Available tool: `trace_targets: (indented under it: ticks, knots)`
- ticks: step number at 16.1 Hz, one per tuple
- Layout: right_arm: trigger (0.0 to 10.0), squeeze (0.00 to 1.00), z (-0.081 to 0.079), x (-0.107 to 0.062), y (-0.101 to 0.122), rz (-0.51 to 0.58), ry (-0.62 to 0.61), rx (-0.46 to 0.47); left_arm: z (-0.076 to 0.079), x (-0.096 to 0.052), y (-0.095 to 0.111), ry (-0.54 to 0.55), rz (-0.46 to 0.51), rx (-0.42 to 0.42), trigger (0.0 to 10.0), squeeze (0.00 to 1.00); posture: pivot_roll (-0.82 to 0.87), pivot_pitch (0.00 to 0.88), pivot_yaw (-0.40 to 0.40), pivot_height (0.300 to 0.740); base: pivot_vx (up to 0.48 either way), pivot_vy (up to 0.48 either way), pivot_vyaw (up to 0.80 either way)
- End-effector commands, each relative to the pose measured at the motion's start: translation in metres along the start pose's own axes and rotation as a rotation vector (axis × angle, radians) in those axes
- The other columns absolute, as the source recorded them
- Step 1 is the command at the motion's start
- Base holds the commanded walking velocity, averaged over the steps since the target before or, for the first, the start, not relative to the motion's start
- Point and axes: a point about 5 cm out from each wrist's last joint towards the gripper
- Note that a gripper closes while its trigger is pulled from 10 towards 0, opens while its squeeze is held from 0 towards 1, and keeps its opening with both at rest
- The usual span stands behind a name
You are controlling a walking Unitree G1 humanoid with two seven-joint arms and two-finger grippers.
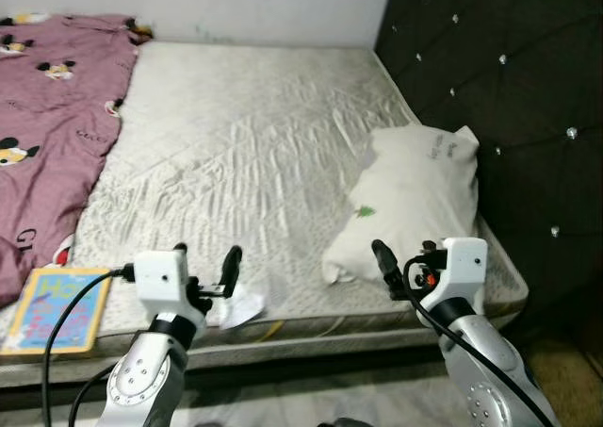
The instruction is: Clean up the room
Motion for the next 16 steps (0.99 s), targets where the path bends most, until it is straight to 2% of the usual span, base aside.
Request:
trace_targets:
  ticks: [1,5,10,14,16]
  knots:
    - [10.0,0.0,-0.0047,0.0002,0.0034,0.012,0.012,0.005,-0.0049,-0.0039,-0.0003,0.021,-0.008,0.013,10.0,0.0,-0.04,0.142,-0.104,0.74,0.0,0.48,0.0]
    - [10.0,0.0,-0.0055,-0.0003,0.0035,0.012,0.014,0.008,-0.0041,-0.0044,0.0013,0.011,0.002,0.016,10.0,0.0,-0.05,0.148,-0.102,0.74,0.0,0.48,0.0]
    - [10.0,0.0,-0.0058,0.0005,0.0033,0.009,0.01,0.006,-0.0043,-0.0039,0.0016,0.007,0.001,0.015,10.0,0.0,-0.05,0.147,-0.099,0.74,0.0,0.0,0.0]
    - [10.0,0.0,-0.0056,0.0014,0.0032,0.011,0.012,0.014,-0.0042,-0.0031,0.0016,0.008,0.002,0.015,10.0,0.0,-0.05,0.144,-0.1,0.74,0.0,0.0,-0.67]
    - [10.0,0.0,-0.0059,0.0015,0.0032,0.012,0.013,0.015,-0.0045,-0.0031,0.0015,0.007,0.001,0.013,10.0,0.0,-0.05,0.142,-0.099,0.74,0.0,0.0,0.0]
Point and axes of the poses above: a point about 5 cm out from each wrist's last joint towards the gripper, its own x axis pointing out of the wrist towards the gripper, its own y axis along the axis of the wrist's last joint, z = x × y, and after that the axes turned 1 degree about -x, right-handed
